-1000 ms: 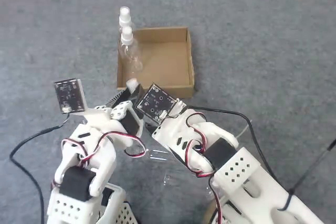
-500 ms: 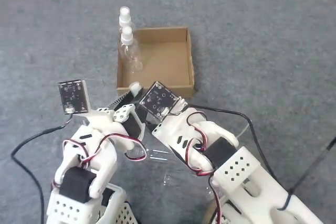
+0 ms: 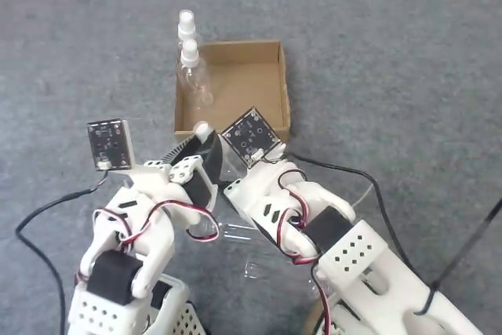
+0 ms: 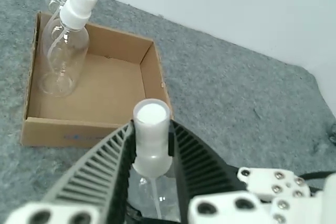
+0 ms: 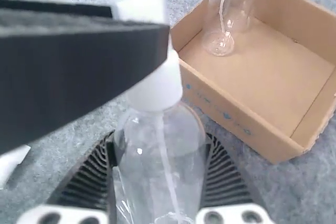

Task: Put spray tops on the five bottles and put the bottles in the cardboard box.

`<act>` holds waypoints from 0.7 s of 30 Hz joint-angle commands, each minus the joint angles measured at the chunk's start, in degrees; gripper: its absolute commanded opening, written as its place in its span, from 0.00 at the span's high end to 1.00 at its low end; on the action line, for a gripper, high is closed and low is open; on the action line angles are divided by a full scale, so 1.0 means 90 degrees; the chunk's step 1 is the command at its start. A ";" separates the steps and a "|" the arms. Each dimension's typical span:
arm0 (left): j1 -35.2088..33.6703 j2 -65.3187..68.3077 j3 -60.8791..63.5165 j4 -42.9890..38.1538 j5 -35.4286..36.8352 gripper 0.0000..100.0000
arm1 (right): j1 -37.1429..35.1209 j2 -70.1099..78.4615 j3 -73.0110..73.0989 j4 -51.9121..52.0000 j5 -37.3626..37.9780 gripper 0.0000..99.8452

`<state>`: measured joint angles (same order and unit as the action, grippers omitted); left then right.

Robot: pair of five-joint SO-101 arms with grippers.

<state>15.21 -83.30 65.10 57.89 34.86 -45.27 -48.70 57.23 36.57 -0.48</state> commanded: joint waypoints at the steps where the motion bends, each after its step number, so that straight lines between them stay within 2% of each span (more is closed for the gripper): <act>1: 0.0293 -0.0029 -0.0142 0.0313 -0.0088 0.98 | 0.0181 -0.0288 -0.0234 -0.0298 -0.0107 0.99; 4: 0.0293 -0.0029 -0.0142 0.0342 -0.0088 0.93 | 0.0200 -0.0298 -0.0234 -0.0298 -0.0088 0.99; 11: 0.0283 -0.0029 -0.0220 0.0596 -0.0049 0.74 | 0.0200 -0.0298 -0.0234 -0.0298 -0.0068 0.99; 15: 0.0283 -0.0039 -0.0327 0.0664 -0.0049 0.73 | 0.0200 -0.0288 -0.0234 -0.0298 0.0244 0.99; 21: 0.0283 -0.0039 -0.0464 0.0733 -0.0049 0.73 | 0.0210 -0.0288 -0.0225 -0.0298 0.0274 0.99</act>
<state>17.23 -82.86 65.27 63.78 34.68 -43.69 -48.88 57.05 35.43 1.01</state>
